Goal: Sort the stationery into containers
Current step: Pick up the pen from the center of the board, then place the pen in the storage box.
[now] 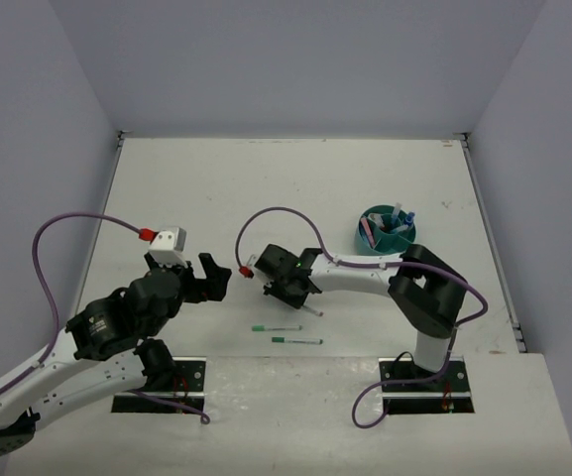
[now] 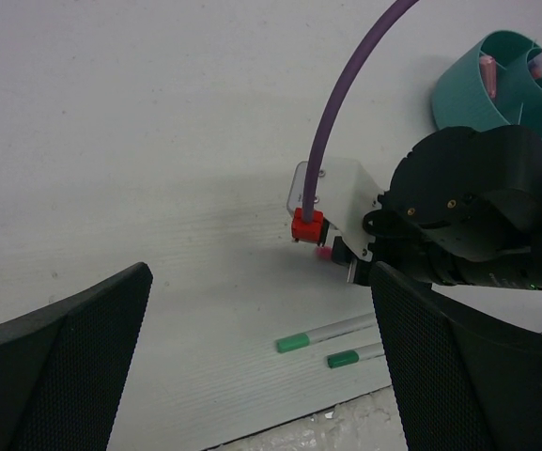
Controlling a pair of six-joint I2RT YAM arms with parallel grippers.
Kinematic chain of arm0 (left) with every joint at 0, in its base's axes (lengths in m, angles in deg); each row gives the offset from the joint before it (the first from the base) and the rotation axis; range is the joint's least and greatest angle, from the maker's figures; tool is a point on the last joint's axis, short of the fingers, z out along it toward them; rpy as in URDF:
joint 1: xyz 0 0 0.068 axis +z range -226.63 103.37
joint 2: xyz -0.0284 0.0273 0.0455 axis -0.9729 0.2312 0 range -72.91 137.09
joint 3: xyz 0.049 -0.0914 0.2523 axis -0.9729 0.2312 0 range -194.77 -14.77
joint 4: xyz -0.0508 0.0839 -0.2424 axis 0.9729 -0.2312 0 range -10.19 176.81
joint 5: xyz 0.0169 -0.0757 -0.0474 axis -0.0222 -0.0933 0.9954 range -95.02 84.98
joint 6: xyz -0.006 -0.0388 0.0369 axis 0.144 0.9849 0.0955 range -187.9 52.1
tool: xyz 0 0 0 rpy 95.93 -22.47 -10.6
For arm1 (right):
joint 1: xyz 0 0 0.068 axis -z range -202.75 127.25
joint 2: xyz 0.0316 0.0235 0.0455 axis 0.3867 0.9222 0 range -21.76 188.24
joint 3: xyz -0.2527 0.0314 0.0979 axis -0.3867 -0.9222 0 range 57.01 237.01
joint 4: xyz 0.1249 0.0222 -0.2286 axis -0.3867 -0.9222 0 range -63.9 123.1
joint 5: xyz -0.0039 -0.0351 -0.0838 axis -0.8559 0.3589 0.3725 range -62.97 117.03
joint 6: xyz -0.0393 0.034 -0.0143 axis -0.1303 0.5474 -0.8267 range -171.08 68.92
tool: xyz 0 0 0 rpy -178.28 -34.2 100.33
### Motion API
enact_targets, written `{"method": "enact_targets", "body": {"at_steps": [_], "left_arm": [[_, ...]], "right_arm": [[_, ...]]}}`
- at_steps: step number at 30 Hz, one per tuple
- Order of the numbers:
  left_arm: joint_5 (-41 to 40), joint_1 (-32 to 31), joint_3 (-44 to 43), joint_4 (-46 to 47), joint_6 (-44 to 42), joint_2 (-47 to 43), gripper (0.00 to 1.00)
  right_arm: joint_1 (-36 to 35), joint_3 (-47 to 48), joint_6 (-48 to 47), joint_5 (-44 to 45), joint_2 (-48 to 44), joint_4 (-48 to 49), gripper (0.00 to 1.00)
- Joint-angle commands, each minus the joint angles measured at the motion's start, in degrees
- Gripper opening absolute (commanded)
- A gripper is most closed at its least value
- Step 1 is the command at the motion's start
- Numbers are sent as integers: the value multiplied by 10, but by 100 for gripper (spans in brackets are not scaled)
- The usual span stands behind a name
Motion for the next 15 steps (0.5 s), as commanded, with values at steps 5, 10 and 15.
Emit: {"method": "enact_targets", "body": {"at_steps": [5, 10, 15], "left_arm": [[0, 1, 1, 27, -21, -2, 100], [3, 1, 2, 28, -24, -2, 100], [8, 1, 5, 34, -27, -3, 100]], "right_arm": [[72, -53, 31, 156, -223, 136, 0], [146, -225, 21, 221, -429, 358, 0], [221, -346, 140, 372, -572, 532, 0]]}}
